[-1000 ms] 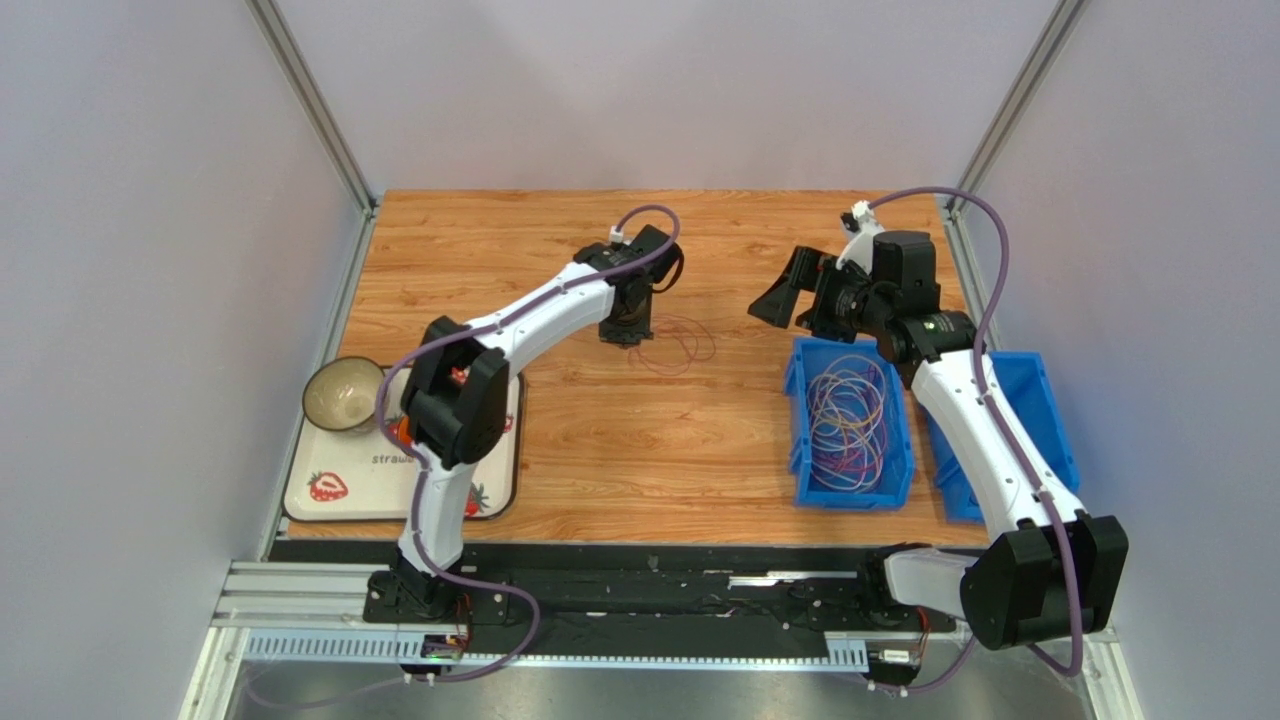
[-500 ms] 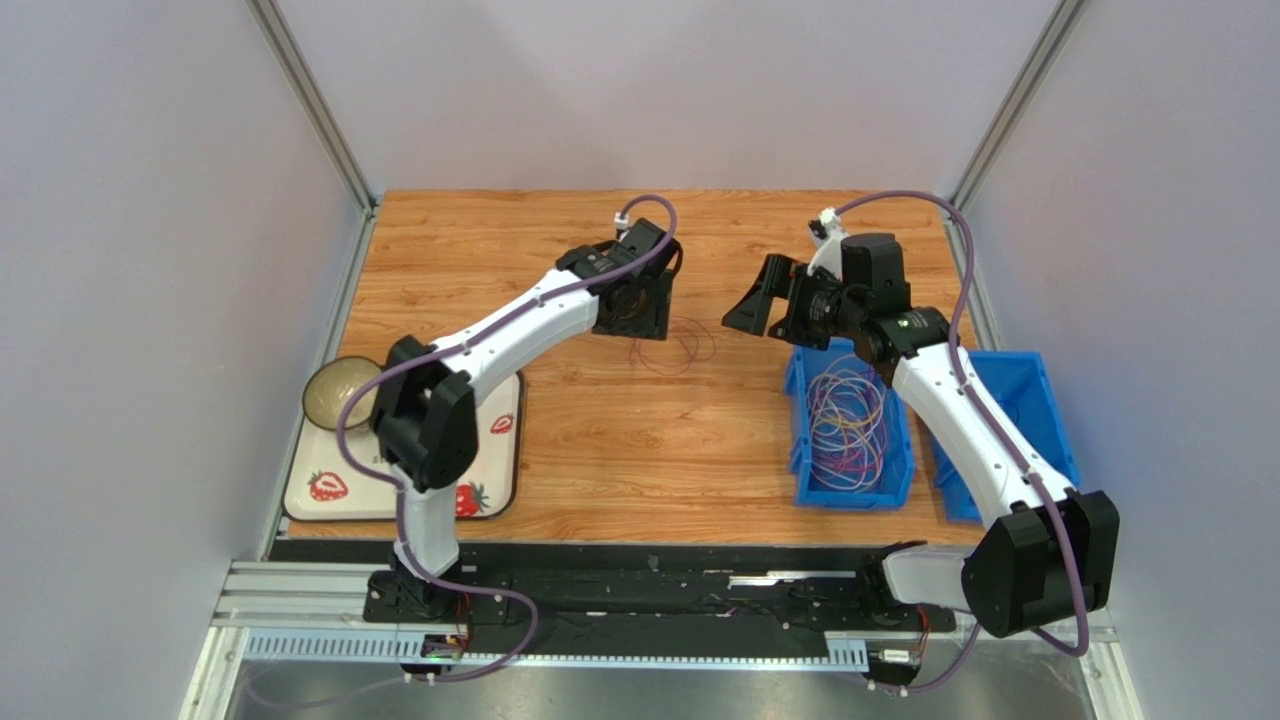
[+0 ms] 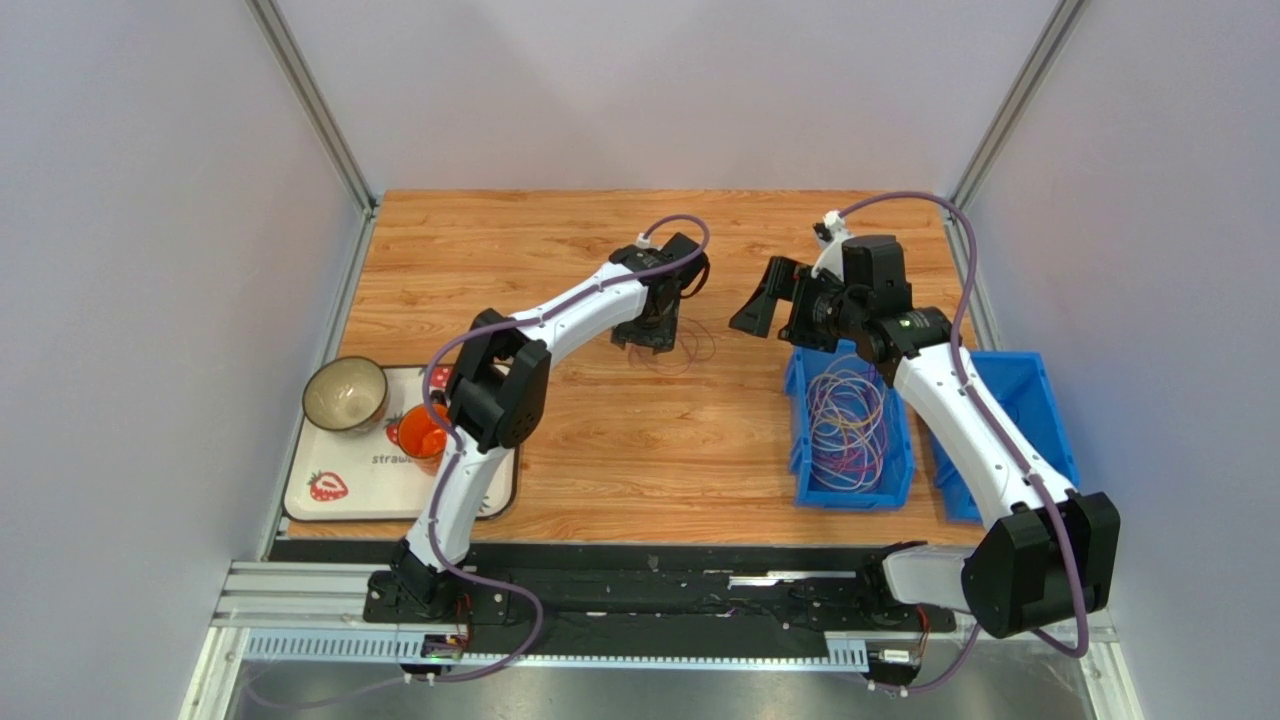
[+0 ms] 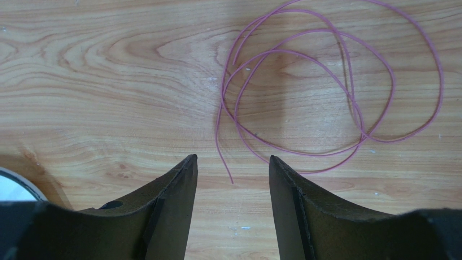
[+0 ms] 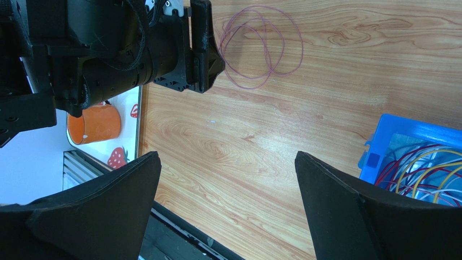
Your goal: Untangle the cables
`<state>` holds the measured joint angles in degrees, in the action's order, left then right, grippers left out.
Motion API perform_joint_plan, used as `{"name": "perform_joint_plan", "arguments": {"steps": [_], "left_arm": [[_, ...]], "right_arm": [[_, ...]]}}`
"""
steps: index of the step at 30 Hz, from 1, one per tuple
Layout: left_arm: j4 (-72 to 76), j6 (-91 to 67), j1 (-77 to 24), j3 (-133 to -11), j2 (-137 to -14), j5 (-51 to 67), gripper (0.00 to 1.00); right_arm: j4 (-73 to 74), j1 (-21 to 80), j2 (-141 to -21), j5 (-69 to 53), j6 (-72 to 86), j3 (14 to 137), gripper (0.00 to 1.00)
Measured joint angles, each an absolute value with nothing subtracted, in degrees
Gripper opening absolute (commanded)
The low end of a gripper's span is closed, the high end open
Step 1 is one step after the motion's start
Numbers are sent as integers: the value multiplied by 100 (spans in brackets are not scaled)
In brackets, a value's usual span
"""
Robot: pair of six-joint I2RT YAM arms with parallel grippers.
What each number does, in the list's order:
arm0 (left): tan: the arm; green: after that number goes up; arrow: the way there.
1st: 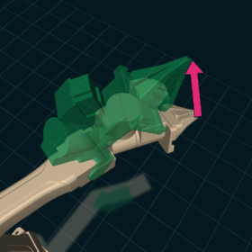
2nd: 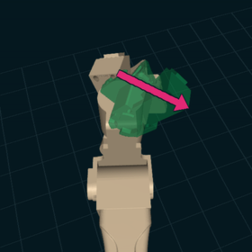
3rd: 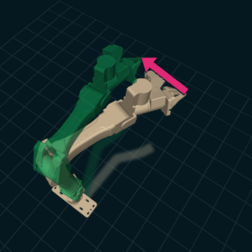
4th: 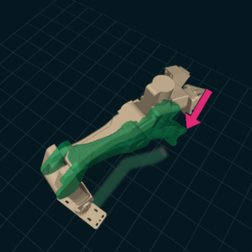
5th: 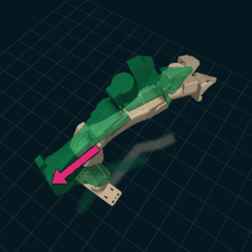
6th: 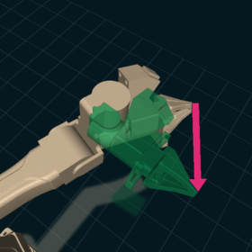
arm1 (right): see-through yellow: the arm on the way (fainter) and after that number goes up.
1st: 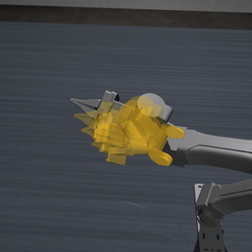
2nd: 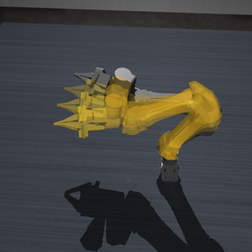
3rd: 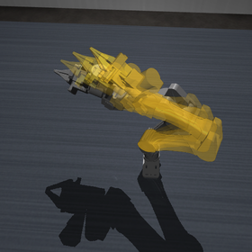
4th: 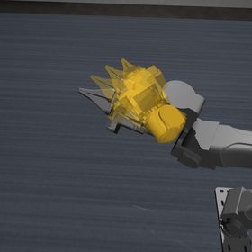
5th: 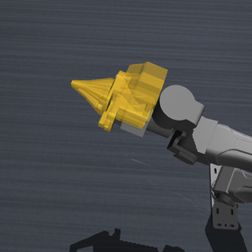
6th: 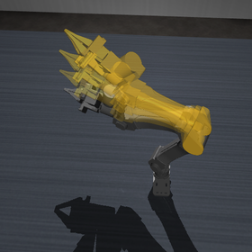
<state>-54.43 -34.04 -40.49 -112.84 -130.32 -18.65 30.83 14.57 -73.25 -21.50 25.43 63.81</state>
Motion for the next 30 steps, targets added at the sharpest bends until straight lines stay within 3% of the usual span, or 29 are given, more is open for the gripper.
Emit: {"name": "perform_joint_plan", "arguments": {"steps": [5, 12, 15, 18, 30], "left_arm": [[-5577, -3454, -4049, -11373, -13133, -1885, 54], [-5572, -3492, -4049, -11378, -13373, -1806, 36], [-5572, -3524, -4047, -11382, -13430, -1802, 22], [-5568, -3559, -4036, -11386, -13439, -1791, 0], [-5400, -3505, -3999, -11041, -13183, -1710, 0]], "right_arm": [[3079, 1457, -7454, -2150, 2502, 6414, 100], [3081, 1457, -7592, -2121, 2432, 6416, 99], [3081, 1457, -7612, -2110, 2412, 6427, 100], [3079, 1457, -7653, -2110, 2412, 6447, 99], [3081, 1455, -7684, -2086, 2416, 6469, 100]]}}
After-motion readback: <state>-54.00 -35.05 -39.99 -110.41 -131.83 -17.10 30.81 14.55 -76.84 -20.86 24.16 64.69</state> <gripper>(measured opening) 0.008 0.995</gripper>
